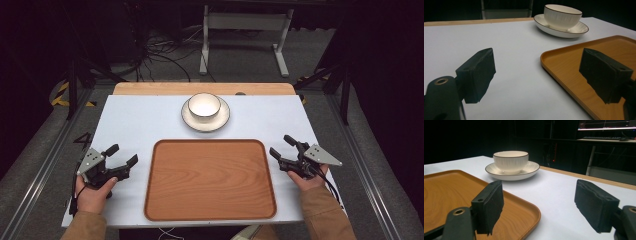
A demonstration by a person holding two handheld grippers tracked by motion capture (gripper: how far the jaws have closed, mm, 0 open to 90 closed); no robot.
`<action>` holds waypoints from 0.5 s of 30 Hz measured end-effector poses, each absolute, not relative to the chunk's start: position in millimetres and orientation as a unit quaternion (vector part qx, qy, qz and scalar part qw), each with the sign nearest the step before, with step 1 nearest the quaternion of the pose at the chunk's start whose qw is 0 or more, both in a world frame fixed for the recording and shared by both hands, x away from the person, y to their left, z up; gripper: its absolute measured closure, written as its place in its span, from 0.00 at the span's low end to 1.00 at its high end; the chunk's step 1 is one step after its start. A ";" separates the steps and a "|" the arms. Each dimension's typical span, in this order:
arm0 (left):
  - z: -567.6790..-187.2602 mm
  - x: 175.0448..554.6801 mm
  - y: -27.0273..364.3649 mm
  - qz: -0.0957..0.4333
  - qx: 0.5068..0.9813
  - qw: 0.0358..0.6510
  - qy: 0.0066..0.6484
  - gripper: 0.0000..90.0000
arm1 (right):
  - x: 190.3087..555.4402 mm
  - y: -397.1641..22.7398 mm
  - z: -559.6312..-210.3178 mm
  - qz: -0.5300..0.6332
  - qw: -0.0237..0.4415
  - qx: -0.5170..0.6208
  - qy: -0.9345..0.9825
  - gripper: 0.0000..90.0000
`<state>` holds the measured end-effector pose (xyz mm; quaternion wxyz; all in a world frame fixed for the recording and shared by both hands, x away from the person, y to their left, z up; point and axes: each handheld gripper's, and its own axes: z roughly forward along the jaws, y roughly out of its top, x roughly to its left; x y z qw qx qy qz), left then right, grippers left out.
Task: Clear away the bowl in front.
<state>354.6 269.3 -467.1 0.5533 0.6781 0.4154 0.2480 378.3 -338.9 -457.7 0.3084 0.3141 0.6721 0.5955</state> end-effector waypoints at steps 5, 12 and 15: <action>-468.2 355.9 269.0 0.254 0.681 0.552 0.409 0.17 | 380.2 -340.2 -457.6 0.596 0.301 0.318 0.673 0.27; -468.2 356.2 268.4 0.256 0.682 0.552 0.406 0.16 | 381.4 -340.0 -457.3 0.593 0.297 0.321 0.676 0.23; -466.9 356.4 267.2 0.253 0.677 0.558 0.407 0.15 | 381.4 -339.4 -457.3 0.591 0.299 0.321 0.676 0.22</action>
